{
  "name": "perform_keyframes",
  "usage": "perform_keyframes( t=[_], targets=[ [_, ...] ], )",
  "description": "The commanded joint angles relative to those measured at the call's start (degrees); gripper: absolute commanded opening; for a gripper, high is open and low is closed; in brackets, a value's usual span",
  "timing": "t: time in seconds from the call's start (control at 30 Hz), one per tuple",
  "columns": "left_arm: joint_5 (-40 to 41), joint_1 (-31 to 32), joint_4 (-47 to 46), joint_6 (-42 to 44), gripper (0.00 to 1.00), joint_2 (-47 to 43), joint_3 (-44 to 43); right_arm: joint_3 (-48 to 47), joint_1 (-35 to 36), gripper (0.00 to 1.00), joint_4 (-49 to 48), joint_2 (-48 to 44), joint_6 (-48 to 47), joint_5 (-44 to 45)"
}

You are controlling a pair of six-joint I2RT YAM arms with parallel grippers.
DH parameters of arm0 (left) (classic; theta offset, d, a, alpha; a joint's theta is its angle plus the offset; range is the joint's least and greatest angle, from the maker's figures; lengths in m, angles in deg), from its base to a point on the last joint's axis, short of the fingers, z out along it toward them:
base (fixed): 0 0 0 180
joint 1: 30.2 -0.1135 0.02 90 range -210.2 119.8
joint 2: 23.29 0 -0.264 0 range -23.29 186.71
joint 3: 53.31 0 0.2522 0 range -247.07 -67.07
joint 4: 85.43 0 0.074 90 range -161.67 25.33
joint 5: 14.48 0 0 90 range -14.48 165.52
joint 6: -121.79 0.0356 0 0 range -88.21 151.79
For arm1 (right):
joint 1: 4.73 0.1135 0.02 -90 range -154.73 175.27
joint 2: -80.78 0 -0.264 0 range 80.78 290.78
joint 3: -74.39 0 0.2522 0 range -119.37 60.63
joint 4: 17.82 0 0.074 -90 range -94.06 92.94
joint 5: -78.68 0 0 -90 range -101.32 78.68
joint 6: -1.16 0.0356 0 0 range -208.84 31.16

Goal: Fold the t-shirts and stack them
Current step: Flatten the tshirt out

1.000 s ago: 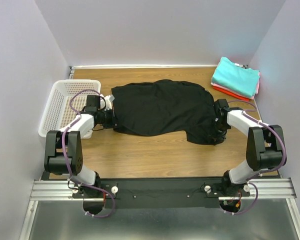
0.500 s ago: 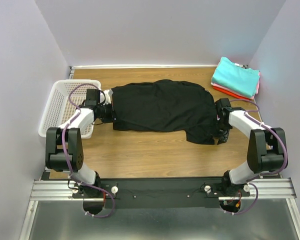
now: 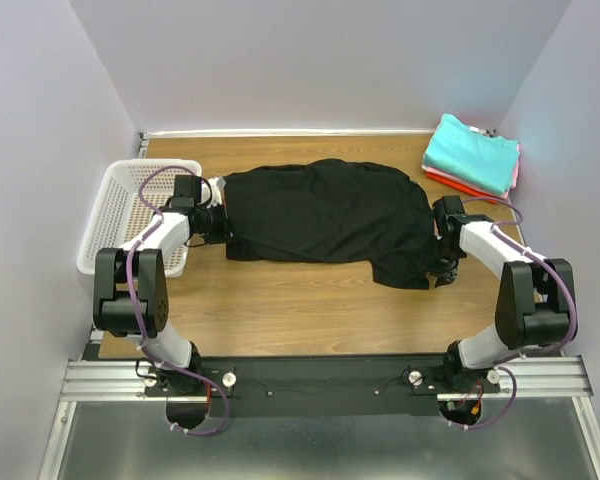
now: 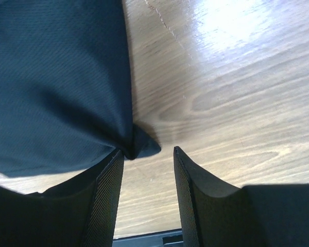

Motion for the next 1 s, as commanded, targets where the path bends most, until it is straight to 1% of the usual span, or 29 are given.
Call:
perform_keyframes(
  t=[0.0,0.17,0.23,0.3,0.33,0.37,0.4,0.5,0.6,0.7,0.73,0.77,0.87,0.9,0.93,0.97],
  targets=[
    [0.4,0.2,0.4,0.0,0.00,1.1,-1.7,-0.3,-0.4,0.50,-1.2,2.8,0.2,1.8],
    [0.1,0.2,0.3,0.0,0.00,1.5,-2.1,-1.3,-0.4,0.46,-3.1,5.7,-0.6,0.4],
    [0.2,0.2,0.3,0.0,0.00,1.8,-2.3,-1.5,-0.4,0.42,-3.9,6.8,-1.3,-1.1],
    [0.1,0.2,0.3,0.0,0.00,2.1,-2.6,-1.5,-0.4,0.35,-4.3,7.4,-1.6,-1.5],
    [0.2,0.2,0.4,-0.1,0.00,2.1,-2.7,-1.5,-0.3,0.26,-4.0,7.8,-1.5,-1.5],
    [0.2,0.2,0.4,-0.1,0.00,2.1,-2.8,-1.5,-0.4,0.03,-4.0,7.9,-1.3,-1.2],
    [0.2,0.2,0.4,-0.1,0.00,2.1,-3.1,-1.5,-0.4,0.00,-3.9,7.7,-1.2,-1.0],
    [0.7,0.2,0.7,-0.1,0.00,2.2,-3.5,-2.2,-0.4,0.00,-2.3,6.8,-1.3,-1.1],
    [1.6,0.2,1.5,-0.5,0.00,1.9,-4.3,-4.5,-0.5,0.01,3.3,5.4,-1.5,-1.2],
    [2.9,0.2,2.9,-1.4,0.00,0.0,-6.0,-10.8,-0.4,0.00,8.0,2.8,-1.6,-0.4],
    [3.7,0.2,3.7,-2.1,0.00,-1.0,-7.6,-15.5,-0.4,0.00,11.0,2.0,-1.6,0.1],
    [4.1,0.2,4.1,-2.5,0.00,-1.0,-7.6,-17.9,-0.3,0.00,12.4,2.0,-1.8,0.2],
    [5.2,0.2,4.8,-4.2,0.00,-2.4,-12.4,-26.6,-0.5,0.00,16.6,2.9,-2.0,0.9],
    [5.7,0.2,4.7,-5.5,0.00,-2.5,-15.6,-33.0,-0.4,0.01,17.9,4.7,-2.1,1.2],
    [6.0,0.2,4.2,-6.0,0.00,-2.2,-17.5,-36.0,-0.4,0.00,18.3,6.0,-2.2,1.3],
    [6.3,0.2,3.9,-7.2,0.00,-1.2,-19.6,-42.5,-0.5,0.00,18.7,7.1,-2.2,1.3]
  ],
)
